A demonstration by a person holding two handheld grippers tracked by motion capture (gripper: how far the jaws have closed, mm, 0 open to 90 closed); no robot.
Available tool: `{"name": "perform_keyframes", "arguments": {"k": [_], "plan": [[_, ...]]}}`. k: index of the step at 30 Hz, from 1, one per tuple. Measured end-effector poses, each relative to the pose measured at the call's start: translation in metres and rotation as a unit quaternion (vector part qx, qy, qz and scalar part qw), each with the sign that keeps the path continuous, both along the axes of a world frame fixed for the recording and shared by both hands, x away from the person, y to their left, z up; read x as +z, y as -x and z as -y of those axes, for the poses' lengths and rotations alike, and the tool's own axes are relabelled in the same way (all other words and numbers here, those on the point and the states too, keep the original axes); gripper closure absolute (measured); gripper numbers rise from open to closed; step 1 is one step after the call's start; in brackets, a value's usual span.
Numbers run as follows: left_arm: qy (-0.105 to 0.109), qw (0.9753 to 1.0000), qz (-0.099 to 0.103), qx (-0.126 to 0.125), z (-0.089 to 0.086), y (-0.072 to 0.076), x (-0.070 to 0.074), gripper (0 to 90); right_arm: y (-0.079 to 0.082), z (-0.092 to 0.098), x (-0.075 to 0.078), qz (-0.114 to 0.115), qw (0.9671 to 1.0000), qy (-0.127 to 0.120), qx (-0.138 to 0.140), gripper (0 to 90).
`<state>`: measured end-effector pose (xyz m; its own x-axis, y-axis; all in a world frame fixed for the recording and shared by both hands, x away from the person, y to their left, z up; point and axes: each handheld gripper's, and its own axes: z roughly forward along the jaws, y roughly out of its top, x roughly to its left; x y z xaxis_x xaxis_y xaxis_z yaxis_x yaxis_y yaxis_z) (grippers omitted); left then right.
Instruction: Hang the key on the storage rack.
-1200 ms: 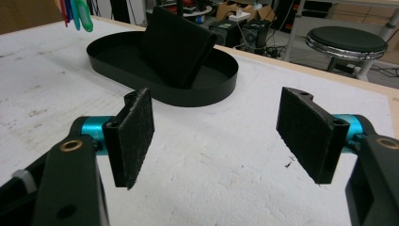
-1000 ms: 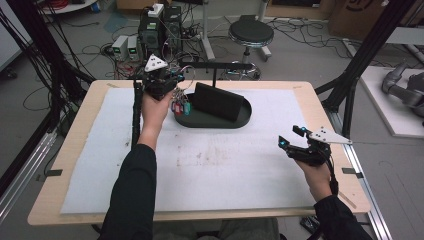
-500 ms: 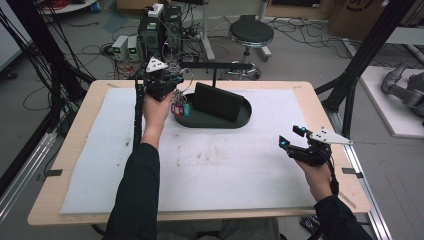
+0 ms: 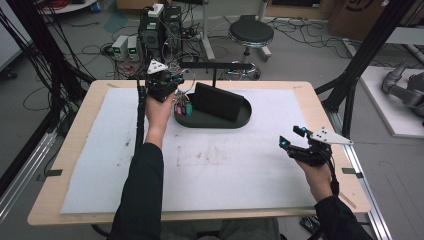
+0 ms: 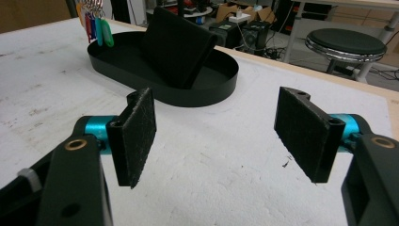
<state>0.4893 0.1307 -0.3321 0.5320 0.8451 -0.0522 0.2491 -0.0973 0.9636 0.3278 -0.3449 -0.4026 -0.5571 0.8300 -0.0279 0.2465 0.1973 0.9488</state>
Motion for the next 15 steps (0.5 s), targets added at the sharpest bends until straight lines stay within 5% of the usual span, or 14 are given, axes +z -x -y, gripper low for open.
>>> {"name": "perform_keyframes", "arguments": {"k": [8,11,15], "plan": [[-0.005,0.9997,-0.006,0.021,0.0005,-0.0046,-0.0049,84.0,0.0003,0.0018,-0.0003,0.0,1.0,0.002,-0.001,30.4],[-0.021,0.9991,-0.007,0.036,0.0029,-0.006,-0.0065,82.7,0.0005,0.0024,-0.0006,-0.001,1.0,0.002,-0.001,30.4],[-0.013,0.9975,-0.011,0.068,0.0008,-0.0082,-0.0075,75.0,0.001,0.0035,-0.0011,-0.002,1.0,0.002,-0.003,30.4]]}}
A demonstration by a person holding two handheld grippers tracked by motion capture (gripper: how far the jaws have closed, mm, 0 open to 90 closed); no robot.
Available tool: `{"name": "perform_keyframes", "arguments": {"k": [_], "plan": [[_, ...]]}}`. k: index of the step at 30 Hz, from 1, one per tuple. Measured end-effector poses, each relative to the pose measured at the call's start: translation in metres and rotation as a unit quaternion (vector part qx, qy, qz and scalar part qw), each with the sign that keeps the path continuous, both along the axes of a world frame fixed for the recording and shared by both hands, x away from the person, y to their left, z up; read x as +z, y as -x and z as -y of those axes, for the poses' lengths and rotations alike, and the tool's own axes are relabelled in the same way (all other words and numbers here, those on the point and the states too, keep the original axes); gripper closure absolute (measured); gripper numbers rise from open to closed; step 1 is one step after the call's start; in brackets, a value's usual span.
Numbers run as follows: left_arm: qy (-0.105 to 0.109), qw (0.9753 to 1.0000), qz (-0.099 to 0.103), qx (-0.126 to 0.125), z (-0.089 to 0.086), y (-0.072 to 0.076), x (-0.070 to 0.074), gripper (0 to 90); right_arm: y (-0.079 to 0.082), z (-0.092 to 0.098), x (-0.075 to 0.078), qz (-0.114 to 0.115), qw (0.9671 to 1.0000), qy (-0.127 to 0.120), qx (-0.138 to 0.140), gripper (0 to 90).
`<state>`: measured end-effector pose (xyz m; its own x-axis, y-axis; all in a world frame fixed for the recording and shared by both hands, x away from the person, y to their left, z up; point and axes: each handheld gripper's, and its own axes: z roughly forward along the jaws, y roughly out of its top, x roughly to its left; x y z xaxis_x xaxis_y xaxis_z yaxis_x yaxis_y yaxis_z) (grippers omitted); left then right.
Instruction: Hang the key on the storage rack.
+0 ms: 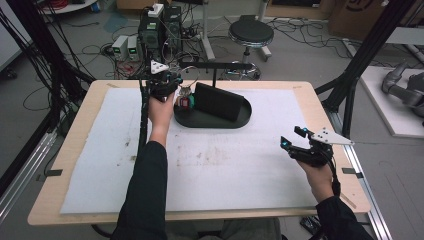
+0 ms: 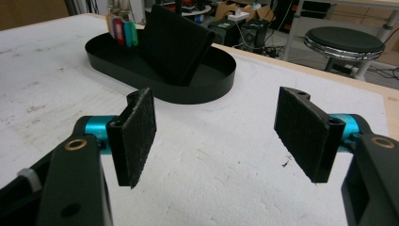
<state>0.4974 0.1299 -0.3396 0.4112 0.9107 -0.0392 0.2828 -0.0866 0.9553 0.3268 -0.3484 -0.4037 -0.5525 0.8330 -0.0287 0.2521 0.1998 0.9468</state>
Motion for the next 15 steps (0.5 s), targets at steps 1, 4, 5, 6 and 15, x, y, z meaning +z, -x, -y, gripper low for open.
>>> {"name": "perform_keyframes", "arguments": {"k": [1,4,5,6,15], "plan": [[-0.004,0.9999,-0.001,0.009,-0.001,0.0,0.0,72.7,0.0,0.001,0.0,0.0,1.0,0.001,0.0,30.4],[-0.006,0.9998,-0.006,0.019,-0.002,0.001,0.001,66.6,0.001,0.002,0.0,0.0,1.0,0.004,-0.003,30.4],[-0.01,0.9997,-0.006,0.019,-0.002,0.003,0.002,64.7,0.002,0.002,0.0,-0.001,1.0,0.002,-0.003,30.4],[-0.014,0.9998,-0.002,0.016,-0.002,0.005,0.003,62.7,0.002,0.003,0.0,0.002,1.0,0.003,-0.004,30.4],[-0.022,0.9992,0.029,-0.019,-0.008,0.036,0.012,39.0,-0.001,0.004,-0.002,0.001,1.0,-0.004,-0.004,30.4]]}}
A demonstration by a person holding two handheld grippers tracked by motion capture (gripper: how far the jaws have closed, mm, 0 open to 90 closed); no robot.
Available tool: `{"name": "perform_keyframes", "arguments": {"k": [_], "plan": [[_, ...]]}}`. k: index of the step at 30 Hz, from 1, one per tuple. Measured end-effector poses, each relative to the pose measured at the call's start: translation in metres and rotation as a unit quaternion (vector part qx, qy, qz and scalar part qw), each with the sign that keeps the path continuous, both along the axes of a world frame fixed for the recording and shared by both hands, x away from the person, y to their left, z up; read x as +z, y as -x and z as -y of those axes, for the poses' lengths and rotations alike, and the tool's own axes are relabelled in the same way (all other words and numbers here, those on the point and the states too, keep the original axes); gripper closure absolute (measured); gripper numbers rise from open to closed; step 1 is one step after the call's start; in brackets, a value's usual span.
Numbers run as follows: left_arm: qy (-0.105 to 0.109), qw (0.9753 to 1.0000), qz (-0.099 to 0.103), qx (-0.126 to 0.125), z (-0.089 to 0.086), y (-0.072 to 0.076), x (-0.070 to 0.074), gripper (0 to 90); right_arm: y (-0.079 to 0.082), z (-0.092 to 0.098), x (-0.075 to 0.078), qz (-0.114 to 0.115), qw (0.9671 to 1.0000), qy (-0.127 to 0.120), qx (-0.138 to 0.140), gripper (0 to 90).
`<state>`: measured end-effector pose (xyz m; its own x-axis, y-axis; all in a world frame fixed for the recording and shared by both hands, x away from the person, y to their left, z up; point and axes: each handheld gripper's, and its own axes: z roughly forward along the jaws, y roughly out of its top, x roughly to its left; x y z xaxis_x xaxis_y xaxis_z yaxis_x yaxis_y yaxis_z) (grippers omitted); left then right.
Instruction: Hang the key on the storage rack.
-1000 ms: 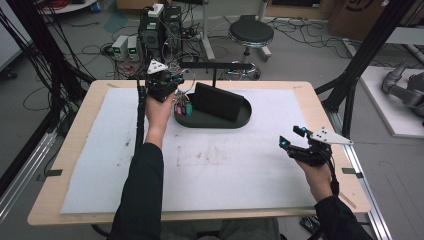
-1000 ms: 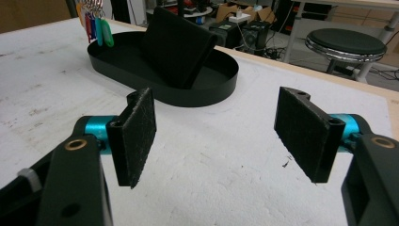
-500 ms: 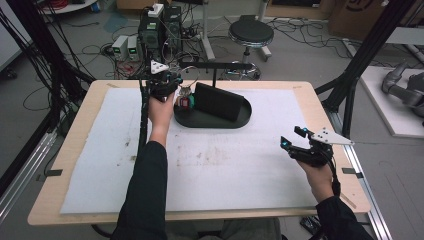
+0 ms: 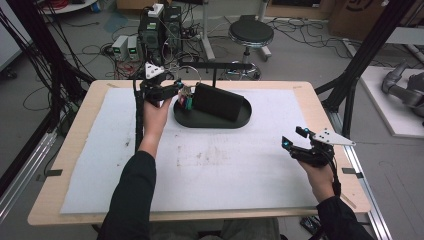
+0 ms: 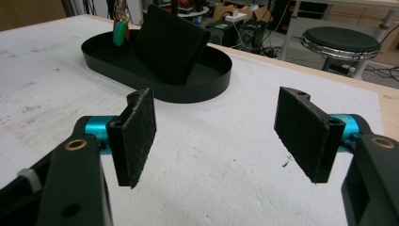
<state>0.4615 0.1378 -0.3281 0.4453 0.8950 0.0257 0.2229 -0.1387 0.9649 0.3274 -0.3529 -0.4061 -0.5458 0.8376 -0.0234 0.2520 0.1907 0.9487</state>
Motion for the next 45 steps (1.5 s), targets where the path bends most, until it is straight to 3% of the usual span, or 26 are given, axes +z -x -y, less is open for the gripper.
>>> {"name": "perform_keyframes", "arguments": {"k": [4,7,12,16,23,31,37,45], "plan": [[0.008,0.9996,0.013,-0.025,-0.005,0.02,0.002,34.5,-0.001,0.003,0.0,0.0,1.0,-0.002,-0.002,30.2],[0.004,0.9988,0.008,-0.047,-0.009,0.035,0.005,29.7,-0.001,0.004,0.001,-0.001,1.0,-0.008,-0.006,28.9],[-0.005,0.9962,0.032,-0.082,-0.014,0.07,0.003,26.3,-0.002,0.003,0.001,-0.004,0.9999,-0.008,-0.007,26.7],[-0.018,0.9946,0.037,-0.095,-0.019,0.096,-0.007,25.5,-0.005,0.002,0.001,-0.007,0.9999,-0.008,-0.01,25.7],[-0.025,0.9942,0.024,-0.102,-0.033,0.129,-0.037,25.5,-0.007,0.002,0.002,-0.007,0.9998,-0.006,-0.014,25.4],[-0.014,0.9946,0.002,-0.103,-0.053,0.147,-0.065,25.5,-0.009,0.002,0.002,-0.007,0.9998,-0.004,-0.021,24.7],[-0.025,0.9952,0.0,-0.095,-0.061,0.15,-0.073,25.5,-0.01,0.002,0.001,-0.014,0.9997,-0.002,-0.02,24.6],[-0.018,0.9963,-0.005,-0.084,-0.067,0.147,-0.077,25.5,-0.009,0.002,0.0,-0.019,0.9997,0.002,-0.018,23.5]]}}
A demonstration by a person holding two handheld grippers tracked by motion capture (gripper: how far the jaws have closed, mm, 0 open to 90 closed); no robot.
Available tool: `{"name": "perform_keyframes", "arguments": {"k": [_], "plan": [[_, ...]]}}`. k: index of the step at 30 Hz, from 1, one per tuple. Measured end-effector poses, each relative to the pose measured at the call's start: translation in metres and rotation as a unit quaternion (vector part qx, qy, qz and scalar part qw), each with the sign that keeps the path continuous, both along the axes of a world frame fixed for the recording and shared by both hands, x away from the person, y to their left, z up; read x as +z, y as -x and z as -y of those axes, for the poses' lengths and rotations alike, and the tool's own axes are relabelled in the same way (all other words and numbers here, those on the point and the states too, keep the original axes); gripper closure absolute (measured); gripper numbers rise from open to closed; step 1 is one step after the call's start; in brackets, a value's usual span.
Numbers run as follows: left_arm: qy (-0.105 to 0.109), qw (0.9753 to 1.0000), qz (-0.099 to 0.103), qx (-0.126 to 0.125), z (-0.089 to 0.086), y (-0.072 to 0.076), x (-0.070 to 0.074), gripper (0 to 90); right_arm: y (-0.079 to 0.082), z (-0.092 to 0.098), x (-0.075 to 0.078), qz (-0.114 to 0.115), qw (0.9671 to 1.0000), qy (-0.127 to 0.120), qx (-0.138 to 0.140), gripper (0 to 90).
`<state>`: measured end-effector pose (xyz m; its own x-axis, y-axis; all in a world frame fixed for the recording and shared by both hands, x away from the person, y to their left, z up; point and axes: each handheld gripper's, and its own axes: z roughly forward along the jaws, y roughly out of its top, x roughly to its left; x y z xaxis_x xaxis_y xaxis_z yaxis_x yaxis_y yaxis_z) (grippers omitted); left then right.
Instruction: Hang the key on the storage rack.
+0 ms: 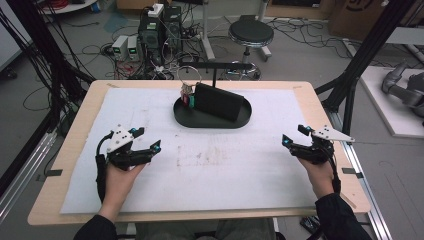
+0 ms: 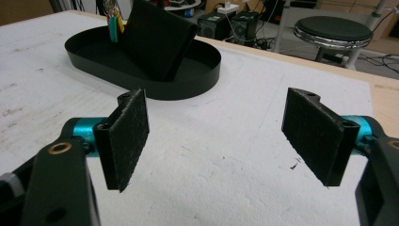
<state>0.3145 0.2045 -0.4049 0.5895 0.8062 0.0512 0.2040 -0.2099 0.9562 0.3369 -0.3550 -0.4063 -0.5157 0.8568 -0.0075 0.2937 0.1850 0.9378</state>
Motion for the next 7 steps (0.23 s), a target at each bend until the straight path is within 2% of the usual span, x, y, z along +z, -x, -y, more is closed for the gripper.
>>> {"name": "perform_keyframes", "arguments": {"k": [7], "plan": [[0.002,0.9999,-0.005,0.008,-0.004,-0.0025,-0.0031,25.2,-0.0017,0.0043,-0.0019,-0.007,1.0,0.002,-0.006,22.0]]}}
